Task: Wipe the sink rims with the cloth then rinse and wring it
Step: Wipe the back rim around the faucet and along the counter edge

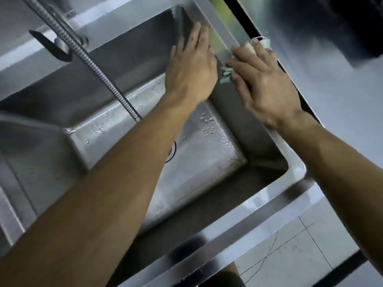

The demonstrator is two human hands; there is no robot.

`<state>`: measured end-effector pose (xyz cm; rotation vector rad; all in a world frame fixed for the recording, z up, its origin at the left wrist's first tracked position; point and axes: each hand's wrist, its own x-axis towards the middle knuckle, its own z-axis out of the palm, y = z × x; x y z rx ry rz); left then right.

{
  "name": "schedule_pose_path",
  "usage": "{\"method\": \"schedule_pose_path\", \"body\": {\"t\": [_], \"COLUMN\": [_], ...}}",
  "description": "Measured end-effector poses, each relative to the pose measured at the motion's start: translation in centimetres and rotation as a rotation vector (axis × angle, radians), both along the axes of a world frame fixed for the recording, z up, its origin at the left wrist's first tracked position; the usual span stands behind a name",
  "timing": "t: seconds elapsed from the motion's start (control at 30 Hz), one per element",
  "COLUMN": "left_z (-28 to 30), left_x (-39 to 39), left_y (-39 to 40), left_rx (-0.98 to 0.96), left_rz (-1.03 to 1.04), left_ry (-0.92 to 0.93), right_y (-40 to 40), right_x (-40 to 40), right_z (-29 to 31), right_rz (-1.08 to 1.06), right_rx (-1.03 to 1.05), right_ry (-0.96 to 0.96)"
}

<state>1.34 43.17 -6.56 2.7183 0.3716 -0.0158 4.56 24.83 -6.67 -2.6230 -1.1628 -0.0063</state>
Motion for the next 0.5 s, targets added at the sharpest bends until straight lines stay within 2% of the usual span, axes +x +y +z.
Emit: {"method": "schedule_pose_path", "body": {"t": [0.1,0.17,0.23,0.3,0.37,0.43,0.5], "left_z": [2.9,5.3,6.7,6.2,4.8,3.1,1.5], "left_x": [-5.5,-10.2,-14.5,-17.4,-18.5,-18.5,-17.6], "left_y": [-1.4,-1.8,-1.1,1.2,4.4,7.6,10.2], "left_rx": [-0.184,-0.281,-0.221,-0.126,-0.101,-0.017,0.106], "left_rz": [0.062,0.062,0.143,0.311,0.538,0.693,0.652], "left_ry": [-0.248,-0.39,-0.525,-0.61,-0.597,-0.503,-0.409], "right_y": [1.5,3.1,5.0,6.7,8.4,9.6,10.4], "right_x": [0.2,-0.4,-1.6,-2.9,-3.2,-3.2,-3.0], "right_z": [0.2,1.1,2.0,2.4,2.5,2.5,2.5], "right_rz": [0.074,0.14,0.181,0.198,0.232,0.319,0.412], "right_rx": [0.178,0.266,0.328,0.36,0.325,0.269,0.226], "right_ry": [-0.035,0.079,0.239,0.364,0.436,0.454,0.408]}}
